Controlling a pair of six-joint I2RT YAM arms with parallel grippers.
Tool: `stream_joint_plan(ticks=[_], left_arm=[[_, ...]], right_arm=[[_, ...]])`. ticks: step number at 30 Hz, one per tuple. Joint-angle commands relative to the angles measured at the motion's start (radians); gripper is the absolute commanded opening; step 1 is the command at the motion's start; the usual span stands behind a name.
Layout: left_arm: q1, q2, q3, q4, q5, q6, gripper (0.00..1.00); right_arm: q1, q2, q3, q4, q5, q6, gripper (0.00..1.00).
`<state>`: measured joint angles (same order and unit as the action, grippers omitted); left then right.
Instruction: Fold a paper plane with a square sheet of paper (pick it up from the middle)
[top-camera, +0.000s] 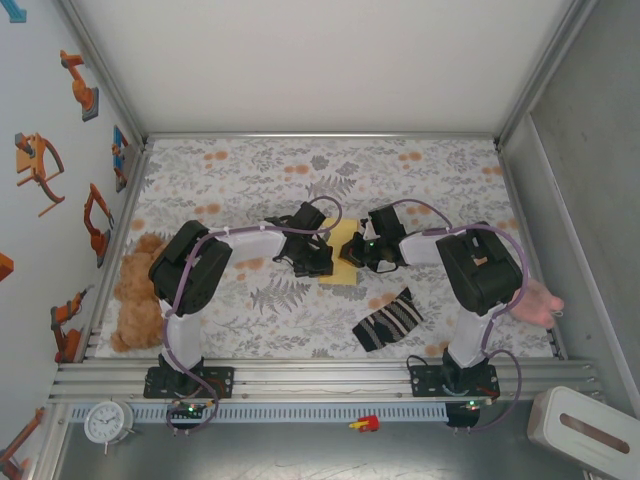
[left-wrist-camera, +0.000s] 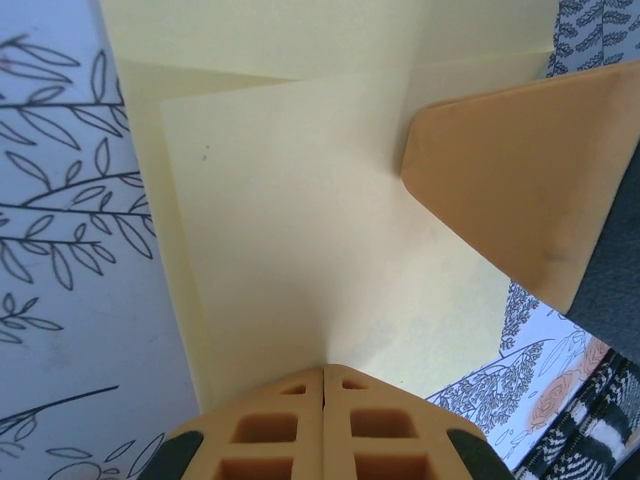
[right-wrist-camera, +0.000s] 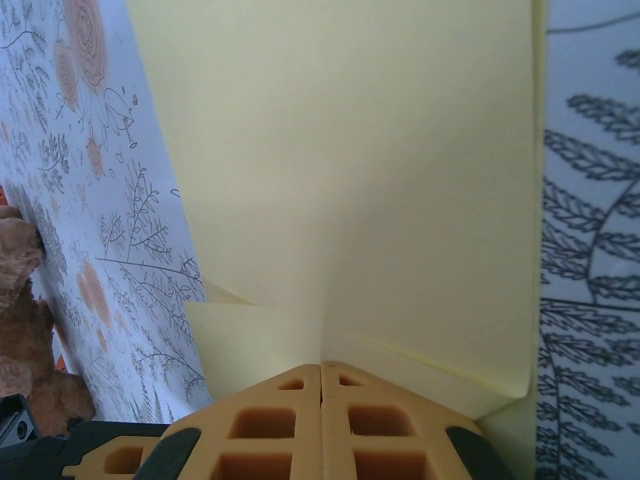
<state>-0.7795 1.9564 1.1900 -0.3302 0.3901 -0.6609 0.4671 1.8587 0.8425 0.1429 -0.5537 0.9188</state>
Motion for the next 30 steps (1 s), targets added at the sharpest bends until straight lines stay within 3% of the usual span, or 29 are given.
stream_joint_plan(ticks=[1, 12, 19, 24, 30], left_arm=[[0.011, 0.004, -0.015, -0.089, -0.008, 0.036, 0.03], [0.034, -0.059, -0.156, -0.092, 0.04, 0.053, 0.02], [0.051, -0.167, -0.194, -0.111, 0.003, 0.044, 0.02], [0.018, -0.235, -0.155, 0.018, 0.007, -0.035, 0.03], [-0.009, -0.137, -0.108, 0.125, -0.008, -0.107, 0.02]], right_arm=[[-0.004, 0.112, -0.063, -0.241, 0.192, -0.03, 0.0], [-0.004, 0.106, -0.068, -0.246, 0.193, -0.032, 0.0], [-0.004, 0.101, -0.065, -0.246, 0.188, -0.032, 0.0], [-0.004, 0.094, -0.068, -0.225, 0.172, -0.031, 0.0], [-0.004, 0.081, -0.057, -0.227, 0.169, -0.028, 0.0]])
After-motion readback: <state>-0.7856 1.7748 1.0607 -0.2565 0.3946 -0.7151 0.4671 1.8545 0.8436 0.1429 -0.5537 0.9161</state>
